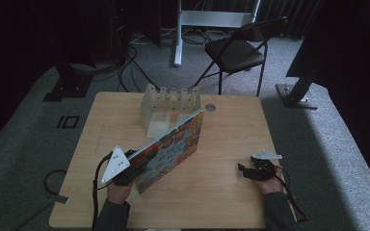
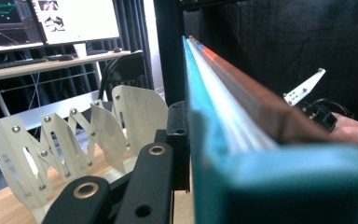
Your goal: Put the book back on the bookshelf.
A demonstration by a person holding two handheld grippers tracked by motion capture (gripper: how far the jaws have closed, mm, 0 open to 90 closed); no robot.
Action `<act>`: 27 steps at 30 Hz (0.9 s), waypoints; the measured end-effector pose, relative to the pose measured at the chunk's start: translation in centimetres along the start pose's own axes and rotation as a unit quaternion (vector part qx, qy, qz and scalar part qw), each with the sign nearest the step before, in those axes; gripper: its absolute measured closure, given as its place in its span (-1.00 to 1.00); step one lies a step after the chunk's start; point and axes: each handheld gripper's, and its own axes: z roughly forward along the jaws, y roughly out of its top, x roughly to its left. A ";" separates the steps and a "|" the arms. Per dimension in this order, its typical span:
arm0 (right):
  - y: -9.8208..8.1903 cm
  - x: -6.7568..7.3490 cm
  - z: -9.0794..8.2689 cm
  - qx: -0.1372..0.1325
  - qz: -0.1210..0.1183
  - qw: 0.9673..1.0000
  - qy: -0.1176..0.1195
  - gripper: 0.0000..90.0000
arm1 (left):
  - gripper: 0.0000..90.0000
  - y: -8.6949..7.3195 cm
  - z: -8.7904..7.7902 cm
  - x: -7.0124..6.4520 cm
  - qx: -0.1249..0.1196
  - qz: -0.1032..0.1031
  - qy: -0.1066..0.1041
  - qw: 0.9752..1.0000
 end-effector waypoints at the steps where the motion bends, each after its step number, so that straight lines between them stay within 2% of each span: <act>1: 0.0 0.0 0.0 0.000 0.000 1.000 0.000 -0.33 | 0.77 0.0 0.0 0.0 0.000 0.000 0.002 1.000; 27: 0.0 0.0 0.0 0.001 0.000 1.000 0.002 -0.33 | 0.77 -0.2 -0.3 0.3 -0.007 -0.019 0.015 1.000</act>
